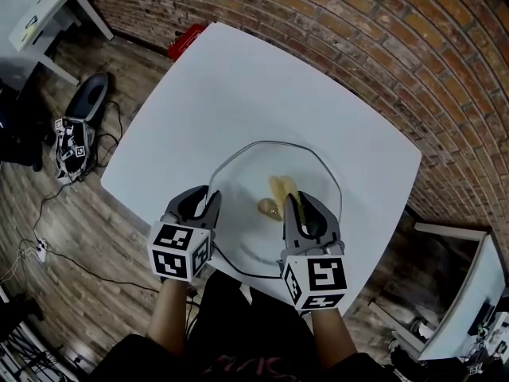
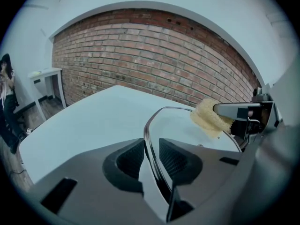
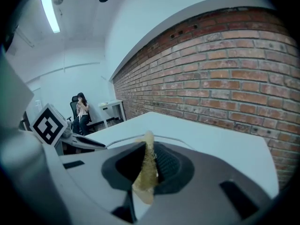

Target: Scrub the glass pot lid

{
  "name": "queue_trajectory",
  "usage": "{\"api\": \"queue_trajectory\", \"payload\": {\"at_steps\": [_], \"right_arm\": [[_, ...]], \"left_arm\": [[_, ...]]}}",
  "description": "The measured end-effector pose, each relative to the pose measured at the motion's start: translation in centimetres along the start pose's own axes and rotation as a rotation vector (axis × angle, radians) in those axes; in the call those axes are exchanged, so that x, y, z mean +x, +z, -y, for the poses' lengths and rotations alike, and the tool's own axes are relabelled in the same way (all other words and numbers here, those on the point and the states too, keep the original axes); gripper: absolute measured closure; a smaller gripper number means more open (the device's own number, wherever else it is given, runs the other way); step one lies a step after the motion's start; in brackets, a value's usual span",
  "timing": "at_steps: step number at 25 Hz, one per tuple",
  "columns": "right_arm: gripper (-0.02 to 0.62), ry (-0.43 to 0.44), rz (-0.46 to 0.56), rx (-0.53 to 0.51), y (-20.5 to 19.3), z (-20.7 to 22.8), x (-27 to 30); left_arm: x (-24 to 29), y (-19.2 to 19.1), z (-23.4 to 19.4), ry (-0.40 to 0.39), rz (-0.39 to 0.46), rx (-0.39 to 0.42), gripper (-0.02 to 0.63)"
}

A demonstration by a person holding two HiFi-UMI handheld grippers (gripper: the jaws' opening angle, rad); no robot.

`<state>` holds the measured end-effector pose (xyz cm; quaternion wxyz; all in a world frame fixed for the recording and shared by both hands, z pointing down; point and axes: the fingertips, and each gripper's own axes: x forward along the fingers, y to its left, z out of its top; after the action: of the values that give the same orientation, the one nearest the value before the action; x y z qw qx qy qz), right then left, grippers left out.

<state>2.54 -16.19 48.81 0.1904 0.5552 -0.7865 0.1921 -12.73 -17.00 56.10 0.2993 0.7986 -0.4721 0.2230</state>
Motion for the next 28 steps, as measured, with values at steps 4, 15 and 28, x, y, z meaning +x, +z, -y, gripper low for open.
{"api": "queue_trajectory", "payload": {"at_steps": [4,15,28], "right_arm": [[0.538,0.038,-0.004,0.009,0.1,-1.5,1.4],[0.54,0.171,-0.022,0.051,0.8,-7.0,4.7],[0.539,0.105,-0.137,0.041,-2.0,-4.9,6.3]], "left_arm": [[0.1,0.0,0.0,-0.003,0.003,-0.001,0.508],[0.0,0.0,0.0,-0.009,-0.002,-0.001,0.512],[0.0,0.0,-0.1,-0.007,-0.009,0.006,0.512]]}}
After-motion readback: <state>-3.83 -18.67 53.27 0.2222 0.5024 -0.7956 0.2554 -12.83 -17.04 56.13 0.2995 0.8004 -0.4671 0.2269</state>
